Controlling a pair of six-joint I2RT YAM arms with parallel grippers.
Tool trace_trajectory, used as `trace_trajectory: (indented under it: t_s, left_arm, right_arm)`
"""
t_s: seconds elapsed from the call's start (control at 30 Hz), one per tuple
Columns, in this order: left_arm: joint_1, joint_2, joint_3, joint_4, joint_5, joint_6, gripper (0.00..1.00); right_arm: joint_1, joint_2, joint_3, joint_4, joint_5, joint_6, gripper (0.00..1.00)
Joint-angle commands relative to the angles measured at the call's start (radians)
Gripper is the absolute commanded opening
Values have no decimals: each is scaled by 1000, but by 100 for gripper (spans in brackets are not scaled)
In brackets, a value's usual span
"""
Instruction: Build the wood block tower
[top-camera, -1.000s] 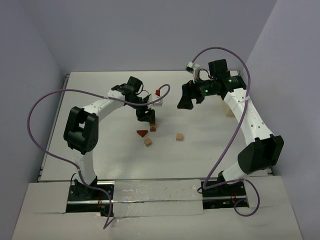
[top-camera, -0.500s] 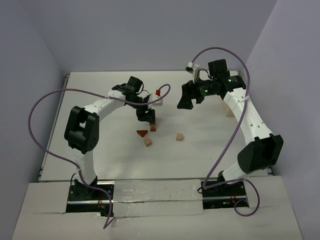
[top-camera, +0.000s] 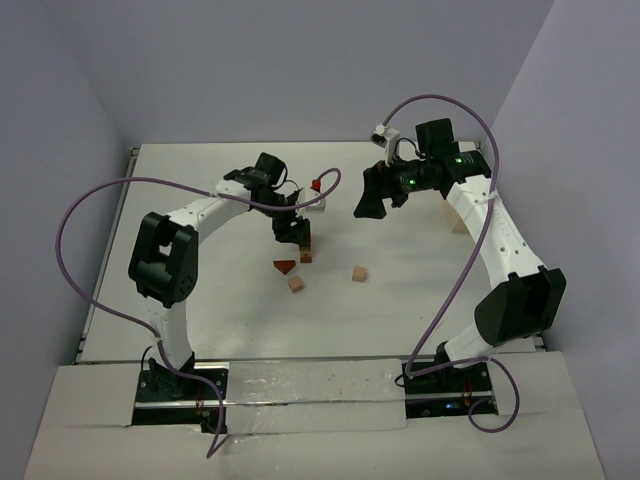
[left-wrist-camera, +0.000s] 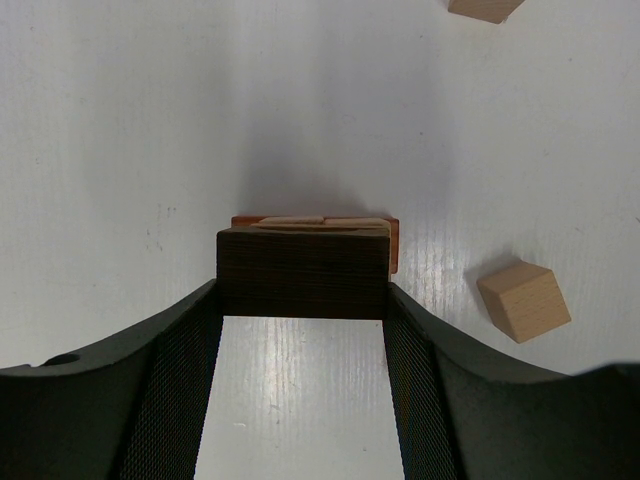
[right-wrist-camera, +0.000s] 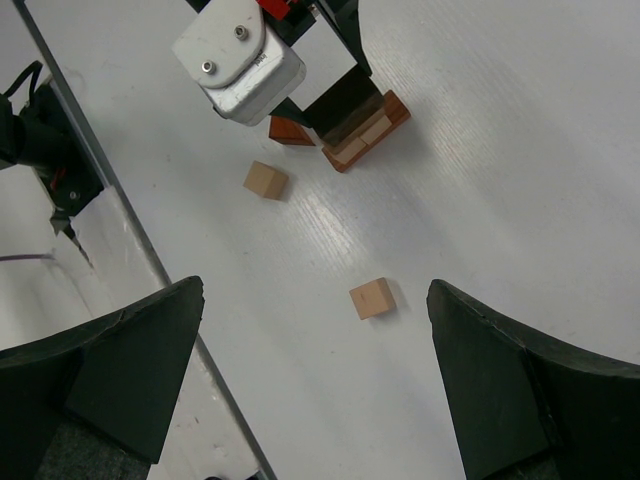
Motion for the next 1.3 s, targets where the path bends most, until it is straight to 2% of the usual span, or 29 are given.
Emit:
trace_trajectory:
  t_s: [0.0,0.17,0.23,0.27,0.57,0.7,0.77,0.83,0.93,1.03,1.13,1.27]
  left_arm:
    - [2,-17,27,-27,24,20,59]
    - [3,-22,22,-27,24,23,77]
    - [2,-29,23,-28,32,22,97]
    - [3,-33,24,-30,37,20,99]
    - [2,-134,89,-71,70,-7,99]
    - [11,-221,109,-76,71,-58,99]
    - [31,-294,82,-36,57,-133,99]
    - [50,-347,54,-14,55,-182,99]
    - [120,-462,-32,21,76,-273,99]
    - [228,-599,-135,79,128,-381,99]
    - [306,-672,-228,101,185,-439,99]
    - [325,-736,-351,137,206,-470,99]
  right_arm:
    - [-7,3,26,-15,-18,-8,100]
    - [-7,4,27,-15,-19,-8,100]
    - [-6,4,27,-15,-21,-9,100]
    - [-7,4,27,-16,-21,-9,100]
    - [-7,0,35,-17,-21,-11,100]
    - [-7,-21,18,-4,9,-23,100]
    - [-5,-44,-19,4,43,-58,99]
    - [-4,-63,-84,9,80,-115,92]
    - [-2,-121,-197,32,138,-237,75]
    - [12,-141,-284,53,185,-330,59]
    - [56,-121,-366,92,291,-404,50]
    - [119,-51,-399,106,343,-439,36]
